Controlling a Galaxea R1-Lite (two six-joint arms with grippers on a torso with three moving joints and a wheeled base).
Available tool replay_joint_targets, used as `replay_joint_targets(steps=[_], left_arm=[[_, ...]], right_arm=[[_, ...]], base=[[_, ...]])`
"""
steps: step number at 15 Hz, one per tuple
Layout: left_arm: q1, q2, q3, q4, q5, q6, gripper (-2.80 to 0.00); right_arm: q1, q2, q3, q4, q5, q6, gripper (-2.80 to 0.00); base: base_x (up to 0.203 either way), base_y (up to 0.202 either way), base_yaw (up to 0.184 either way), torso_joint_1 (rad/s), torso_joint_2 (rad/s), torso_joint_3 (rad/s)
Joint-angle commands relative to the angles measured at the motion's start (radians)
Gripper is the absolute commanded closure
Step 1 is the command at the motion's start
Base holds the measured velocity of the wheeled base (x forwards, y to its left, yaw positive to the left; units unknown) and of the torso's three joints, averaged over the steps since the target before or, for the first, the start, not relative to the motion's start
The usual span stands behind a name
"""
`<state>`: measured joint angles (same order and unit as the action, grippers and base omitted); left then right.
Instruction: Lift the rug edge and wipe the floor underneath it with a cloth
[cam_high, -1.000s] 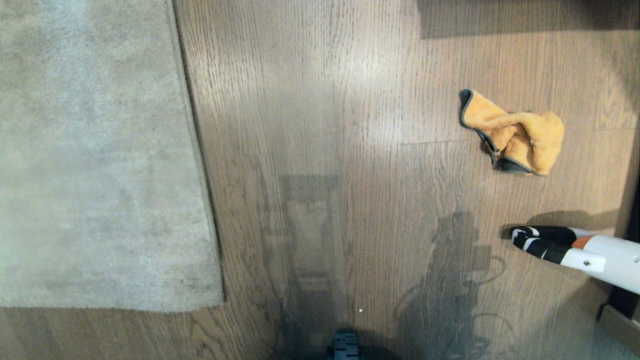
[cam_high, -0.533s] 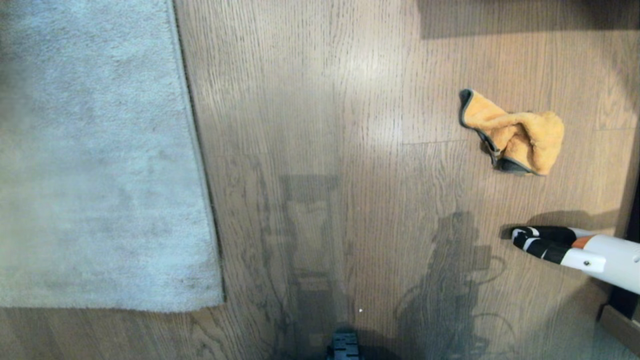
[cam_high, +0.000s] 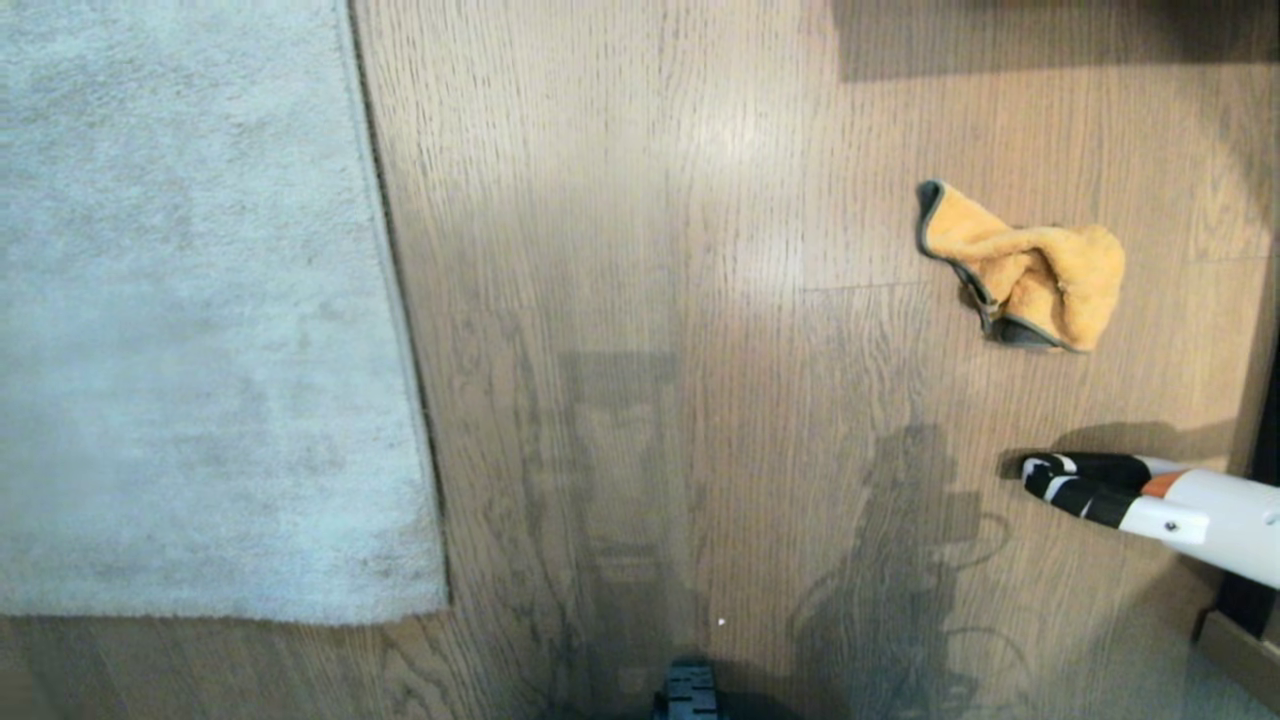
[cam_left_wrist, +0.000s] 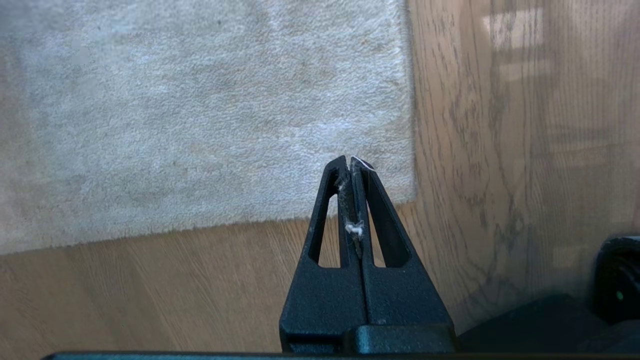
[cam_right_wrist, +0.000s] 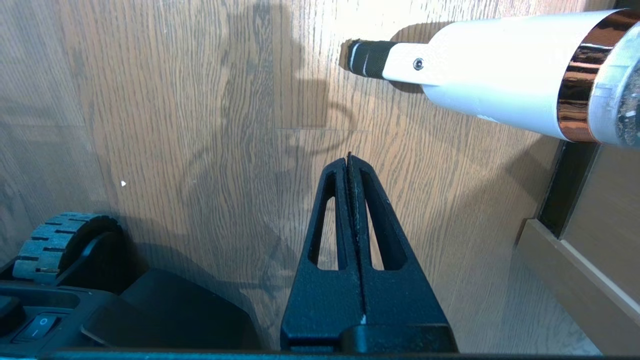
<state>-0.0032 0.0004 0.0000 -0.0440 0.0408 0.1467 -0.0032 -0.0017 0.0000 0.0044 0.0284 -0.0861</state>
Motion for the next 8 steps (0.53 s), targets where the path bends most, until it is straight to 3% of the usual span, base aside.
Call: replay_joint_targets(steps=[1,8], left_arm=[[0.0,0.0,0.0,0.0,0.001,0.001,0.0],[0.0,0.0,0.0,0.0,-0.001,0.001,0.0]], right_arm=[[0.0,0.002,0.0,0.0,0.001,-0.001,0.0],[0.0,0.002,0.0,0.0,0.001,-0.001,0.0]], base=[[0.0,0.0,0.0,0.002,0.01,0.13],[0.0,0.0,0.0,0.002,0.0,0.19]])
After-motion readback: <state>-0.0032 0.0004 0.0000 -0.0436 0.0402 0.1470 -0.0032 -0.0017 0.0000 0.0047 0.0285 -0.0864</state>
